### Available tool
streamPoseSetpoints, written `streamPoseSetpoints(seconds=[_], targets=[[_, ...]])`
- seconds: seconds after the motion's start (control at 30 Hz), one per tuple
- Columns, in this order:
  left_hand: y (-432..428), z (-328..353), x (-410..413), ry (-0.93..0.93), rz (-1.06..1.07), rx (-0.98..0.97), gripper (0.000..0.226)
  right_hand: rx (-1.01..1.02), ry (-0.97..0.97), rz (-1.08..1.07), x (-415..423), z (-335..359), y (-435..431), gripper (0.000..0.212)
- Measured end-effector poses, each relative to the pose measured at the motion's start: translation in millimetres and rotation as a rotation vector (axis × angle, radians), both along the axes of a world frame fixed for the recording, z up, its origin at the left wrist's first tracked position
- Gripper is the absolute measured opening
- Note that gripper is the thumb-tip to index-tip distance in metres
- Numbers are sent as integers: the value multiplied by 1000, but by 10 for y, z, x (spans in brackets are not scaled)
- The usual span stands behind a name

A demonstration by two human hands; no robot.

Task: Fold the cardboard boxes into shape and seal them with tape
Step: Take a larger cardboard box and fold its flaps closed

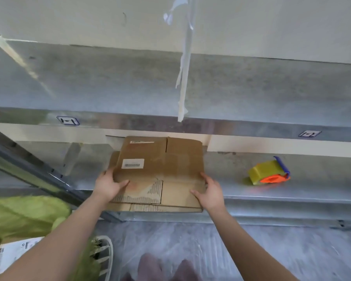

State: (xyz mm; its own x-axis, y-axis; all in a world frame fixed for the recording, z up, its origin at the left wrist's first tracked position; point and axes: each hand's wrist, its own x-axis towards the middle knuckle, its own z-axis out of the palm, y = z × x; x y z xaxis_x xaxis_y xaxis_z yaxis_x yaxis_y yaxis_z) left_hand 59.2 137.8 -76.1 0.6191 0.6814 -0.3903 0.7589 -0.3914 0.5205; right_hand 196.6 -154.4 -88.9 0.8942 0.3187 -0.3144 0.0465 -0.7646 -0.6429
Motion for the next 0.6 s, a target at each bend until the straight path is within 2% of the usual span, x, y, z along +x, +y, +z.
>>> streamPoseSetpoints(seconds=[0.13,0.27,0.37,0.47,0.6], targets=[[85,29,-38,-113,44,-102,79,45,-14,-27,-3,16,-38,71],[48,133,-84,-257,64,-304,70,166,96,-94,28,95,-118,73],[38,190,-135,-274,-1,-433,66,244,140,-134,30,172,-197,71],[-27,320,-178,-299,-32,-538,57,249,107,-116,-4,233,-305,72],[-214,491,-220,-363,-65,-574,70,299,33,-147,-89,304,-498,65]])
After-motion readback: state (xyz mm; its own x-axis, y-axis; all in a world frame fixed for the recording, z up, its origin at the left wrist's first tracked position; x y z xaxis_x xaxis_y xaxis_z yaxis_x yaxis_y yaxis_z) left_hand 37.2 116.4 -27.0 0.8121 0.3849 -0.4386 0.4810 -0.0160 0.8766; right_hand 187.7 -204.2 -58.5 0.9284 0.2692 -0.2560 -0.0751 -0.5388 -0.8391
